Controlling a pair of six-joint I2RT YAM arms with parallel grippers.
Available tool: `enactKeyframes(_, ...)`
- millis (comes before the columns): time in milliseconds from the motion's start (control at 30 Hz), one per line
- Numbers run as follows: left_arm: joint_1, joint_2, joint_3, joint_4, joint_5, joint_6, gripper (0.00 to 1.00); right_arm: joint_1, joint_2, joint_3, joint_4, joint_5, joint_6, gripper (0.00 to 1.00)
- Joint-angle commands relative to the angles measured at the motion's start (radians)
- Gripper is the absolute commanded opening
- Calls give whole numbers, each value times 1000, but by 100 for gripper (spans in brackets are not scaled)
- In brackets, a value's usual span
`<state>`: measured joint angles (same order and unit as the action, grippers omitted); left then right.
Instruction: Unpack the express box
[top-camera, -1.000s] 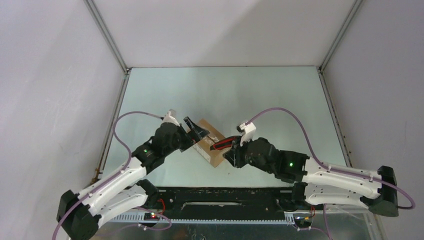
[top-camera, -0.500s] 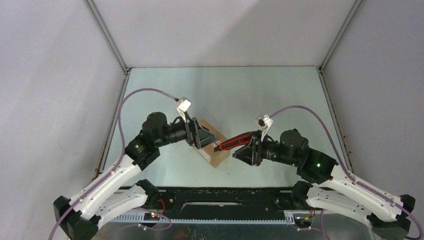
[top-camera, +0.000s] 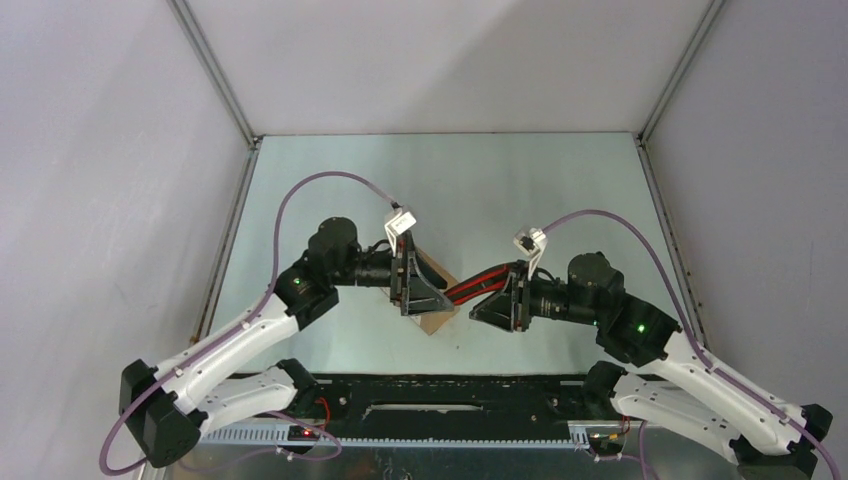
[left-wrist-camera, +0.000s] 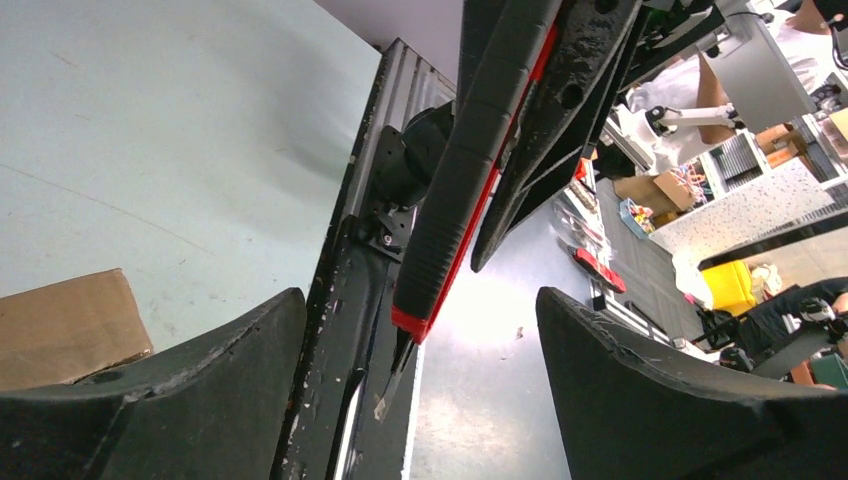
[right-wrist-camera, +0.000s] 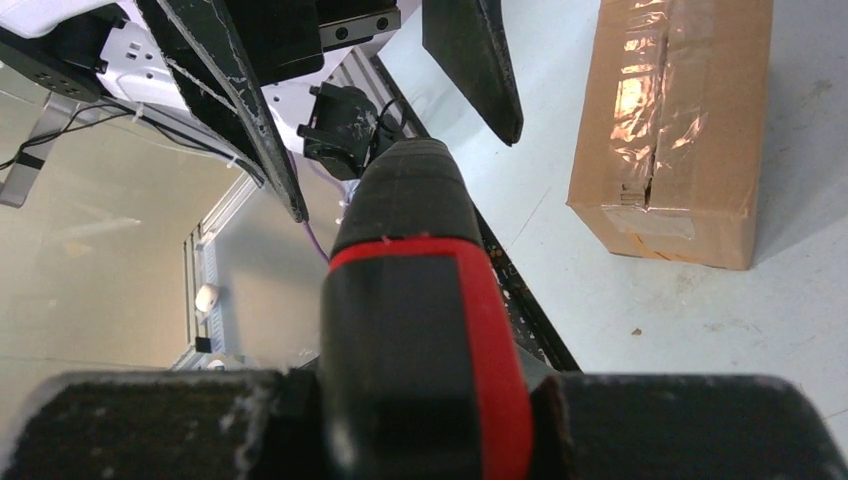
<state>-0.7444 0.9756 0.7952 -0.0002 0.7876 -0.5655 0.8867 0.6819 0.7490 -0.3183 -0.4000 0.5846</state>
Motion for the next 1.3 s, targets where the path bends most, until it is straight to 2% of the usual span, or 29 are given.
enactKeyframes(0, -6, 13, 44, 40, 70, 20, 85, -19, -12, 40, 57, -67, 18, 0)
enactKeyframes(133, -12, 36, 51, 60, 88, 4, 75, -31, -5, 41, 64, -75, 27, 0)
enactKeyframes(267, -28, 58, 63, 66, 83, -2, 69, -35, 3, 41, 75, -85, 36, 0)
enactKeyframes(333, -33, 69, 65, 81, 82, -13, 63, -35, 8, 41, 79, -84, 36, 0)
enactKeyframes(400, -38, 81, 69, 89, 73, -23, 45, -37, 13, 41, 72, -75, 35, 0)
enactKeyframes(433, -42, 87, 72, 96, 75, -31, 32, -36, 16, 41, 70, -68, 32, 0)
enactKeyframes(467, -47, 93, 76, 103, 64, -42, 13, -36, 14, 41, 68, -60, 32, 0)
enactKeyframes(500, -49, 100, 80, 104, 51, -51, 2, -36, 10, 41, 68, -33, 36, 0)
enactKeyframes(533, -55, 108, 76, 130, 47, -71, 0, -37, 3, 41, 66, 4, 46, 11)
enactKeyframes(600, -62, 117, 58, 202, 15, -139, 0, -40, -18, 41, 72, 102, 75, 45)
enactKeyframes(633, -61, 121, 49, 241, 1, -176, 0, -41, -35, 41, 87, 132, 87, 58)
enactKeyframes(667, -61, 125, 38, 279, -9, -215, 0, -41, -54, 34, 101, 206, 101, 68)
enactKeyframes(733, -65, 135, 29, 337, -41, -279, 0, -41, -93, 16, 138, 288, 132, 78)
enactKeyframes(800, -69, 138, 28, 365, -65, -315, 0, -41, -109, 4, 167, 348, 161, 80)
enactKeyframes(933, -85, 147, 40, 376, -107, -331, 0, -40, -94, -28, 226, 398, 248, 78)
enactKeyframes(1033, -97, 164, 45, 399, -119, -356, 0, -25, -87, -79, 339, 447, 295, 70)
enactKeyframes(1133, -106, 177, 44, 436, -134, -387, 0, 10, -64, -105, 389, 506, 302, 66)
enactKeyframes(1267, -111, 193, 57, 430, -164, -398, 0, 65, -62, -147, 455, 571, 295, 53)
